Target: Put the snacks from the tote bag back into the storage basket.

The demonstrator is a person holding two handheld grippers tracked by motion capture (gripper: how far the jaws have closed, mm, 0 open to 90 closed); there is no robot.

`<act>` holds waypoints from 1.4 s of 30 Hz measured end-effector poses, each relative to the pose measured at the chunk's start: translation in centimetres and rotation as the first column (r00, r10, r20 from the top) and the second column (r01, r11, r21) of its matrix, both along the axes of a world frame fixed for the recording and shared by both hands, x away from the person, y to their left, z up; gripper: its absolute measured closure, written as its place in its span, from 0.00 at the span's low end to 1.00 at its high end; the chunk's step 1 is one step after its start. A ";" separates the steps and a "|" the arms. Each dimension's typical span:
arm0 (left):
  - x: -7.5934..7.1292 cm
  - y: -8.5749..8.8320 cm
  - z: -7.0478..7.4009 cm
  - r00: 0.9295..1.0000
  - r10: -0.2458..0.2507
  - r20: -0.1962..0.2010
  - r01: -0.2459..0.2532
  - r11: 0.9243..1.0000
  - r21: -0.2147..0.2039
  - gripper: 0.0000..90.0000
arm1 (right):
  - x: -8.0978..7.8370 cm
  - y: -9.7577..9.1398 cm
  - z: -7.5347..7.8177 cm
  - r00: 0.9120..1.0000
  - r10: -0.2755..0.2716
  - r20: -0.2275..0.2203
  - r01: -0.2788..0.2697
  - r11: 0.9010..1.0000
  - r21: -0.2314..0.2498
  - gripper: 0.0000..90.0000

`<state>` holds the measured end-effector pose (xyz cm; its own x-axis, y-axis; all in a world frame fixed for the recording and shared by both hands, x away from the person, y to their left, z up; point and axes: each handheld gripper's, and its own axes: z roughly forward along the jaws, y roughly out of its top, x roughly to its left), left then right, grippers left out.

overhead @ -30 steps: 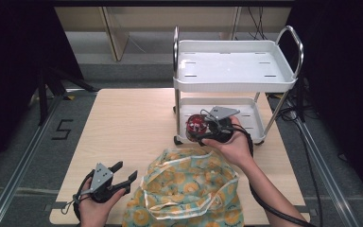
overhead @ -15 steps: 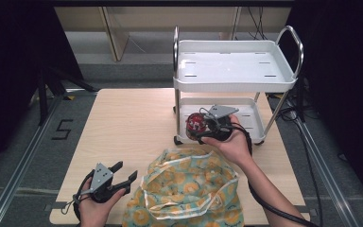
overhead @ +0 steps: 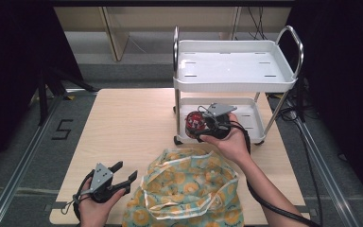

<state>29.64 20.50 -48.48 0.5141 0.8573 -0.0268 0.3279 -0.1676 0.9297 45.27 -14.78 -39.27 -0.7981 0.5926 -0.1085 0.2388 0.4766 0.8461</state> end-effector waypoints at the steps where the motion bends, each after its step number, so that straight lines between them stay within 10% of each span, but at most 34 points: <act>1: 0.0 0.0 0.0 1.000 -0.005 0.003 0.005 1.000 0.003 0.38 | 0.1 0.1 -0.1 1.000 0.003 0.000 -0.003 1.000 0.004 0.29; 42: -0.1 0.0 0.1 1.000 0.001 -0.001 -0.001 1.000 -0.004 0.38 | 1.3 0.2 -0.6 0.999 -0.040 0.005 0.040 0.999 -0.013 0.29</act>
<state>29.59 20.49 -48.43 0.5135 0.8575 -0.0305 0.3285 -0.1637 0.9302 46.59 -14.60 -39.83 -0.7730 0.6229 -0.1204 0.2537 0.4775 0.8412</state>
